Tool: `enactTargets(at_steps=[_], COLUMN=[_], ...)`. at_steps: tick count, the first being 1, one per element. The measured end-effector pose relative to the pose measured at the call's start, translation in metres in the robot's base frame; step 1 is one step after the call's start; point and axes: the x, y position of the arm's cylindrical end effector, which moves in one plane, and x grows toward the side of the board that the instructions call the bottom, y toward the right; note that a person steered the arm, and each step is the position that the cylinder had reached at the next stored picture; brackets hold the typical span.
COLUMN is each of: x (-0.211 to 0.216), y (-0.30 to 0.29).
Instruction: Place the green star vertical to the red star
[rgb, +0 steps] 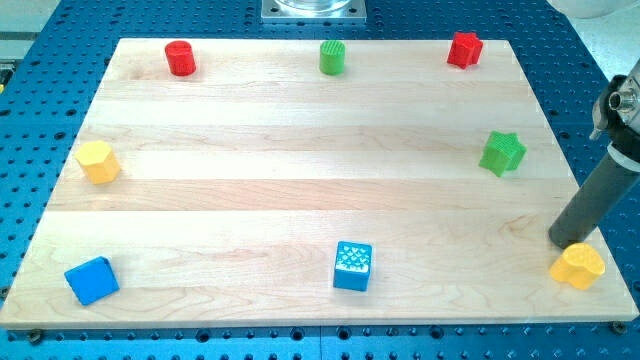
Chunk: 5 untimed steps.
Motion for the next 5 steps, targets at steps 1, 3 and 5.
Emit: enactTargets(at_steps=[1,3,5], x=[-0.005,-0.031,-0.066], y=[0.0,0.0,0.02])
